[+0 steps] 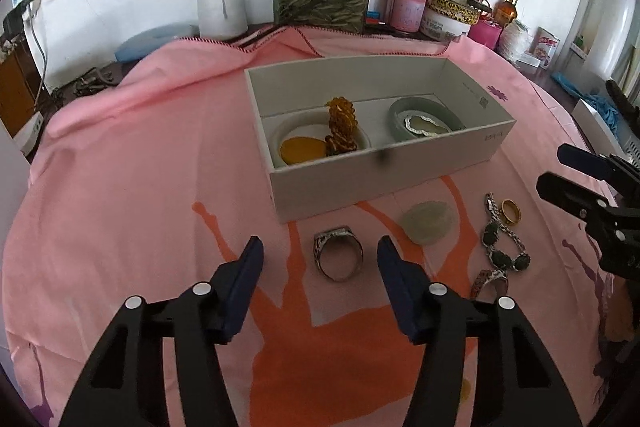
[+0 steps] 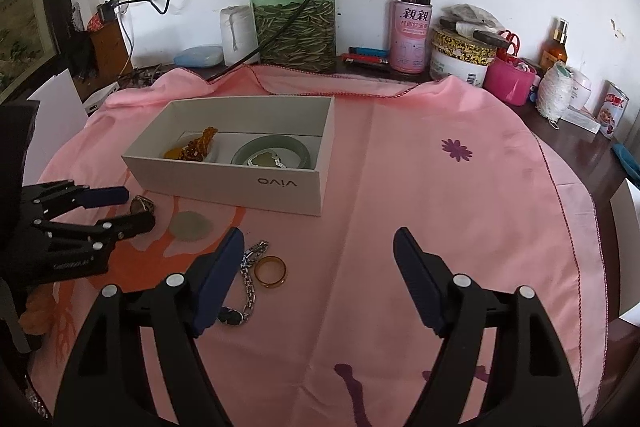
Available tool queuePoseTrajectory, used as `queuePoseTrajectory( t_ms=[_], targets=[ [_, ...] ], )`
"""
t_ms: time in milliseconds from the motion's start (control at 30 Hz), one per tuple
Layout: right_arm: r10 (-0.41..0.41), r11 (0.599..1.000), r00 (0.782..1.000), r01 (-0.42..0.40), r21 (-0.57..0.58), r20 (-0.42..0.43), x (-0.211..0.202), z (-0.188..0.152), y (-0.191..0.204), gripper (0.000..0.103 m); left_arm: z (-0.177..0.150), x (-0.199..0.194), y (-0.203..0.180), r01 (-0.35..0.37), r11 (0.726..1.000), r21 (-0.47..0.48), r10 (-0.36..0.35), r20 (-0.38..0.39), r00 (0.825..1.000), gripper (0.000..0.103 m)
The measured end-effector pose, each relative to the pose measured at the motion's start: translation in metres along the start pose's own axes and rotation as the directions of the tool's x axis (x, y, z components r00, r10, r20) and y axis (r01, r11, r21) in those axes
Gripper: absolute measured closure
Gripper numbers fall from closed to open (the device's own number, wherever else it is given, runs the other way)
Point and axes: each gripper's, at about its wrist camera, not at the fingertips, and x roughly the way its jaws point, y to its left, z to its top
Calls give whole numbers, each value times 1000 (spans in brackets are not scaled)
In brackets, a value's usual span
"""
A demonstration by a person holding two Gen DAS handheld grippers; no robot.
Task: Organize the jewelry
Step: 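Grasp the large silver ring with the left tool while the right tool moves toward the chain, then grasp the green-stone chain bracelet with the right tool while the left tool holds the ring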
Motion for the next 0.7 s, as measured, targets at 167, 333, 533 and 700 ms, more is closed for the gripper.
queuePoseTrajectory(
  t_ms=[167,333,533,700],
  targets=[
    [8,1000,1000,-8,-8,-8,2,-1,2,30,1,1,-6,-18,999,30,18,6,1000,64],
    [-4,1000,999,3,-23,-37,7,-2,2,30,-2,-2,-5,-6,999,41,6,-5,1000,78],
    [-10,999,997,7,-34,-76,13,-4,-5,30,-4,-8,0,62,998,4,-62,-35,997,78],
    [8,992,996,-19,-127,-87,14,-9,15,30,-5,-7,-5,46,999,20,-45,-33,998,78]
  ],
)
